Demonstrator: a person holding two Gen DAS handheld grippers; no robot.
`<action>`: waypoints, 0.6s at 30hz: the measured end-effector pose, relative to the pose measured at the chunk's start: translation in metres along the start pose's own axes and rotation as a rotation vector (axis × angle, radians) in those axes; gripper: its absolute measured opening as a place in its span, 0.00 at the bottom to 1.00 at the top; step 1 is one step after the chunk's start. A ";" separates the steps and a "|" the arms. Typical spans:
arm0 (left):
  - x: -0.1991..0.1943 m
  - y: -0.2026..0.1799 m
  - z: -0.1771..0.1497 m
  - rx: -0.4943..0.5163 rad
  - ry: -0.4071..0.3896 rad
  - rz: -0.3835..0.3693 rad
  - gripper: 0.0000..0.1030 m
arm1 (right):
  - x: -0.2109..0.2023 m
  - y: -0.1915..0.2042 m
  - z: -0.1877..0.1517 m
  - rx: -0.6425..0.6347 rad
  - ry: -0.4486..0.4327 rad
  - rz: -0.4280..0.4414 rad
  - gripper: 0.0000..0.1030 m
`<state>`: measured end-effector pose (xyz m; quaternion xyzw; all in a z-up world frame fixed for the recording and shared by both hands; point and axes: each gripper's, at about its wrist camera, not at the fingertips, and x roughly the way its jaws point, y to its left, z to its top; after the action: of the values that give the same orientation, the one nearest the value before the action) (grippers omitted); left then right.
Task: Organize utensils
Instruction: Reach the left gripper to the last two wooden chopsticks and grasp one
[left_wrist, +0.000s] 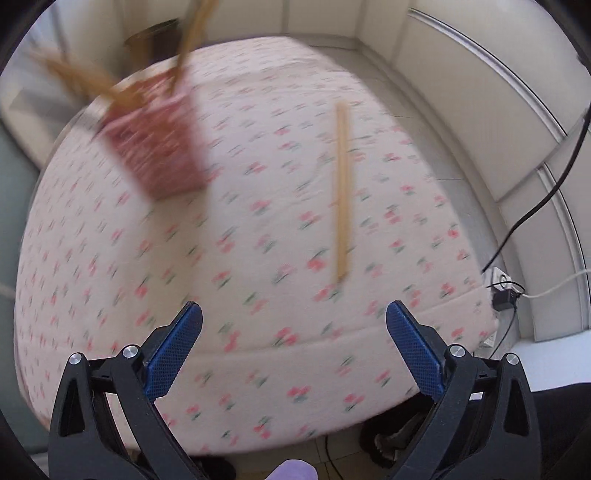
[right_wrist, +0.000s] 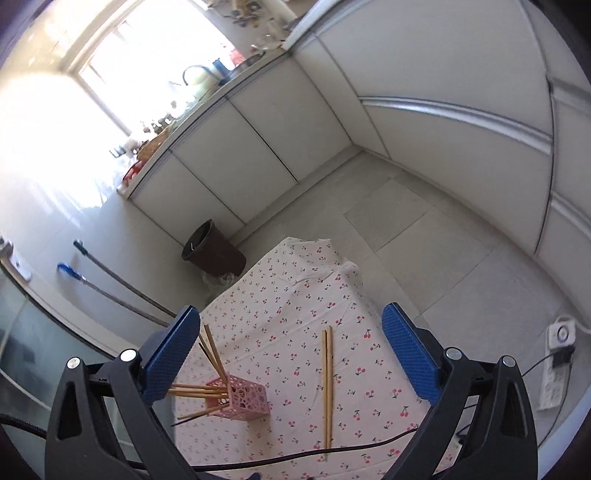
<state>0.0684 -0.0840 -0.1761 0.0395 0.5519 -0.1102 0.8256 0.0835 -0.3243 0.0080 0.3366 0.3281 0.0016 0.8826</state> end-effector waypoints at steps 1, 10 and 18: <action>0.003 -0.007 0.012 0.014 0.000 -0.004 0.93 | 0.002 -0.008 0.004 0.030 0.010 0.006 0.93; 0.064 -0.019 0.158 -0.043 0.098 -0.002 0.83 | 0.028 -0.056 0.009 0.265 0.125 0.078 0.93; 0.112 -0.001 0.203 -0.127 0.204 0.029 0.54 | 0.048 -0.056 0.007 0.264 0.190 0.095 0.93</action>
<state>0.2924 -0.1384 -0.2000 0.0063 0.6384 -0.0587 0.7674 0.1132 -0.3606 -0.0491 0.4631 0.3913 0.0322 0.7946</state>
